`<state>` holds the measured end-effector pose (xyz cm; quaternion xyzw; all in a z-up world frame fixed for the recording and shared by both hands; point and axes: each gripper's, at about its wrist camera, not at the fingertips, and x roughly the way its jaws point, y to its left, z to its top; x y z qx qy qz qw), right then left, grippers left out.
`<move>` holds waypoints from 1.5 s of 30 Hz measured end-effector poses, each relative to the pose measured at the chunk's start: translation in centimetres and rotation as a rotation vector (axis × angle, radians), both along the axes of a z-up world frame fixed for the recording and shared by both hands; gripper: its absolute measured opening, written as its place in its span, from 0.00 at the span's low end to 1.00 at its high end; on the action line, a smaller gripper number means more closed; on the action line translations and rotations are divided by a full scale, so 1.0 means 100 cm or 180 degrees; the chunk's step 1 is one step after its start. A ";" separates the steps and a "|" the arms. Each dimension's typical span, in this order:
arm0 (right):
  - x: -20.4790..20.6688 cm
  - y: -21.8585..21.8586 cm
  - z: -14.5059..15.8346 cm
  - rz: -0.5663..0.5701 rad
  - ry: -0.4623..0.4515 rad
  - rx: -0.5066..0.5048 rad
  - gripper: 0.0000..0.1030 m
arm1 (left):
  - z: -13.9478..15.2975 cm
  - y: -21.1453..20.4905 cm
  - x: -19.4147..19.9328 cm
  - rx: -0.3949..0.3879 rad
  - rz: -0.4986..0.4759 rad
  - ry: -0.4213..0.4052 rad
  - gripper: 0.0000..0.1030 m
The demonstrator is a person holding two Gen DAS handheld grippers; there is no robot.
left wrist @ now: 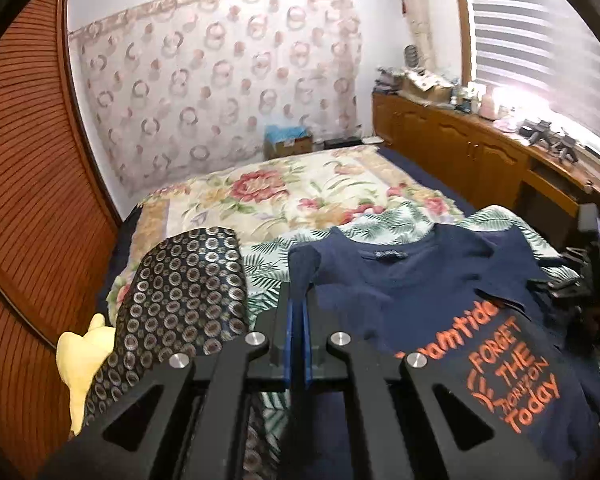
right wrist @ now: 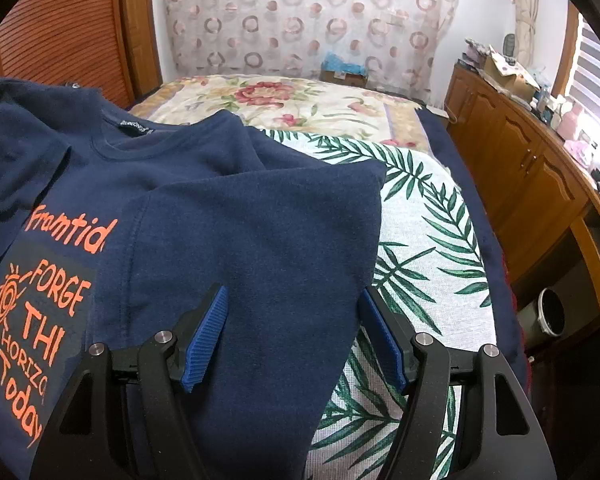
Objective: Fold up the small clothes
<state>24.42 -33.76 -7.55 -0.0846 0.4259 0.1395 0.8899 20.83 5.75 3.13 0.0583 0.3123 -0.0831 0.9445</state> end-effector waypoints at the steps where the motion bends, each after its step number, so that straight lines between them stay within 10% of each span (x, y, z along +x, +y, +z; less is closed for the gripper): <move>1: 0.000 0.000 0.001 0.0002 0.0006 0.0016 0.68 | 0.000 -0.001 -0.005 -0.0027 -0.0031 -0.0007 0.02; 31: 0.092 -0.027 0.005 -0.0541 0.0112 0.0095 0.61 | -0.026 -0.017 -0.046 -0.0169 -0.0215 0.0029 0.02; 35: 0.092 -0.015 0.009 -0.0252 0.0269 0.0207 0.08 | -0.029 -0.019 -0.052 -0.0206 -0.0273 0.0049 0.02; 45: 0.002 0.016 0.074 0.0352 -0.0340 0.0383 0.02 | -0.018 0.003 -0.137 -0.0546 -0.0210 -0.0251 0.02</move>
